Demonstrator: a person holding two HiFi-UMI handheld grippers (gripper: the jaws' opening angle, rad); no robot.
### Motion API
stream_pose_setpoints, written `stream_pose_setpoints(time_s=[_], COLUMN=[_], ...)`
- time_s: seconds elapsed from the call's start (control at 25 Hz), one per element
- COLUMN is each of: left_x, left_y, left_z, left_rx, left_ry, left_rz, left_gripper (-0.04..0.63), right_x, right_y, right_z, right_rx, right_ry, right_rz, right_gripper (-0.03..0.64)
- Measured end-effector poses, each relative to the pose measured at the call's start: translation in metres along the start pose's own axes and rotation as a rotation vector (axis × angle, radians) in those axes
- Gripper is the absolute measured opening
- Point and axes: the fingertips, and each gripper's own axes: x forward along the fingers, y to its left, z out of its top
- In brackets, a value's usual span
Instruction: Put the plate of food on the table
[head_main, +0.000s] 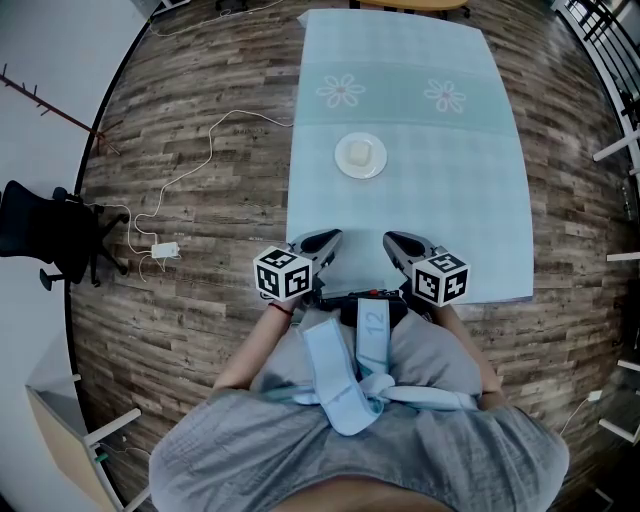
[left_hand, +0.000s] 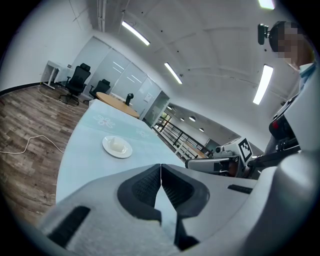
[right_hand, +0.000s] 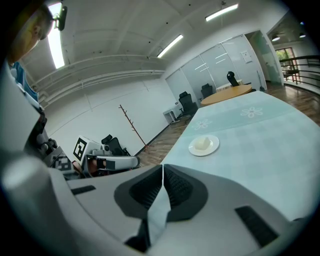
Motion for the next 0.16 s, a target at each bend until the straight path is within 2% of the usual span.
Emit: stream_pose_setpoints(time_s=[0.16], left_x=[0.0001], left_y=[0.0018], left_z=[0.0001], left_rx=[0.003], left_ry=[-0.001], left_rz=[0.002], left_gripper=[0.020], right_x=[0.0012], right_y=[-0.0007], right_z=[-0.0009], right_rx=[0.009], right_ry=[-0.003], right_rz=[-0.001], right_gripper=[0.035])
